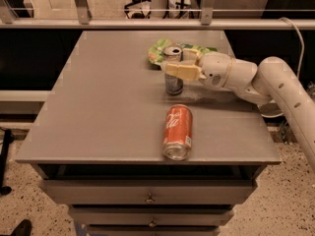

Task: Place redbull can upright

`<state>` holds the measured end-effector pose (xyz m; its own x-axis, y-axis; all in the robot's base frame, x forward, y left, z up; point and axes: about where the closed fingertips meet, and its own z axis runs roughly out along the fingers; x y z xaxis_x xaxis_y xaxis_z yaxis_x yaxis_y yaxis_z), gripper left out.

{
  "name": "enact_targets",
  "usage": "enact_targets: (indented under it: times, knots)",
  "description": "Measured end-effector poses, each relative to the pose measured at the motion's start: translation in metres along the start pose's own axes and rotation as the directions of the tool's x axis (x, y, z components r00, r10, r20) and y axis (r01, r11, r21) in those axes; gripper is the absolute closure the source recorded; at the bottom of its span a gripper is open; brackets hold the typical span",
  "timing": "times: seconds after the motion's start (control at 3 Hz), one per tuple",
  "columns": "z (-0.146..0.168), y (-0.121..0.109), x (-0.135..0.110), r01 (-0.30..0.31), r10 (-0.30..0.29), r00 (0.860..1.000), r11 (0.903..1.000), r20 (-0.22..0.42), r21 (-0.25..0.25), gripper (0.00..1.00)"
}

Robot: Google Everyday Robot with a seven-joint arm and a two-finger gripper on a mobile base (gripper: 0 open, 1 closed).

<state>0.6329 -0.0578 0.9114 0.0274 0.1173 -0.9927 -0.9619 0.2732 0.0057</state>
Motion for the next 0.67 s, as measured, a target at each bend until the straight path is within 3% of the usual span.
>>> enact_targets:
  times: [0.33,0.67]
  knots:
    - [-0.005,0.002,0.003,0.001,-0.001,1.0,1.0,-0.007,-0.002,0.12]
    - [-0.019,0.008,0.003,-0.004,0.004,0.999,0.9999,-0.039,0.012,0.0]
